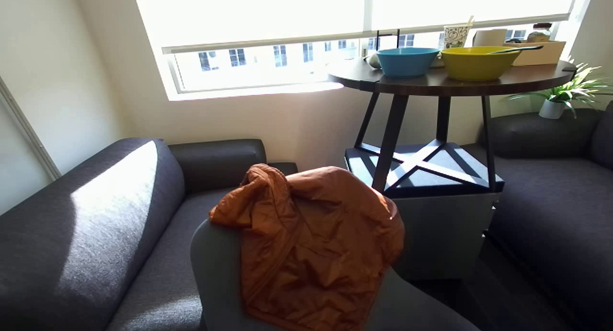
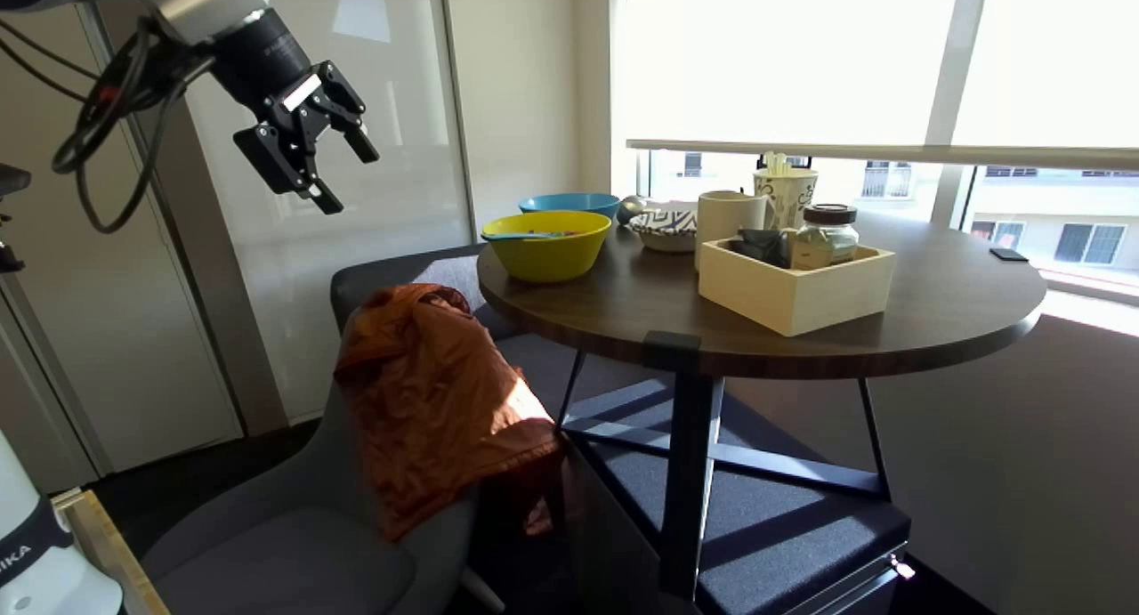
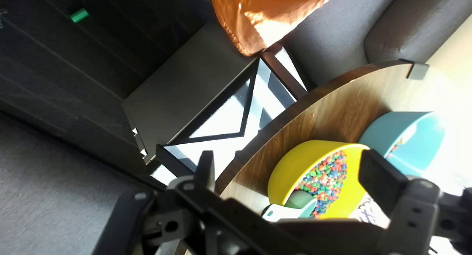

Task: Use the scoop to transfer contents from the yellow bowl to the blue bowl

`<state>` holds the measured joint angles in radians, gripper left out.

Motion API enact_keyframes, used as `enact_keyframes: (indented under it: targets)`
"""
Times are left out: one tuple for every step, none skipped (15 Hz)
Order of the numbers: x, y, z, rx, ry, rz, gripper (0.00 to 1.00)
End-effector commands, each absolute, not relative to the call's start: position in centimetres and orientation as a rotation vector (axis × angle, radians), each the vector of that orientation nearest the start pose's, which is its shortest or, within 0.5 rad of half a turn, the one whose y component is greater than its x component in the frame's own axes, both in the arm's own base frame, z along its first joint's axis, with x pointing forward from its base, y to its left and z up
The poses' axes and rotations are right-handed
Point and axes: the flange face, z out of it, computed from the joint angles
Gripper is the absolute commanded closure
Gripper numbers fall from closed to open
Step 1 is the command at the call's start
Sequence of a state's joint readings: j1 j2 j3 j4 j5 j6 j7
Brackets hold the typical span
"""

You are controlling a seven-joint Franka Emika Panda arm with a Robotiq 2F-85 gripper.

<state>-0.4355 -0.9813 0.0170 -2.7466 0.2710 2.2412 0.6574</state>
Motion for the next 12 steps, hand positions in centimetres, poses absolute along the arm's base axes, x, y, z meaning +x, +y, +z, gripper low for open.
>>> enact_keyframes:
  targets:
    - [29.9, -12.2, 53.2, -2.221, 1.587, -0.754, 0.0]
    - [30.4, -12.8, 53.2, -2.187, 1.598, -0.8, 0.0]
    - [30.8, -13.3, 53.0, -2.177, 1.612, -0.837, 0.0]
    - [31.3, -13.9, 52.4, -2.17, 1.627, -0.848, 0.0]
    - [31.7, -14.3, 51.6, -2.164, 1.639, -0.815, 0.0]
    - [32.1, -14.6, 50.5, -2.169, 1.643, -0.764, 0.0]
    - [32.6, -14.9, 49.5, -2.165, 1.654, -0.738, 0.0]
    - [33.1, -15.3, 48.5, -2.168, 1.662, -0.713, 0.0]
    - [33.4, -15.7, 47.8, -2.157, 1.669, -0.714, 0.0]
    - [33.8, -16.2, 47.3, -2.141, 1.681, -0.73, 0.0]
    - [34.2, -16.8, 46.9, -2.116, 1.69, -0.759, 0.0]
    - [34.5, -17.3, 46.6, -2.095, 1.705, -0.8, 0.0]
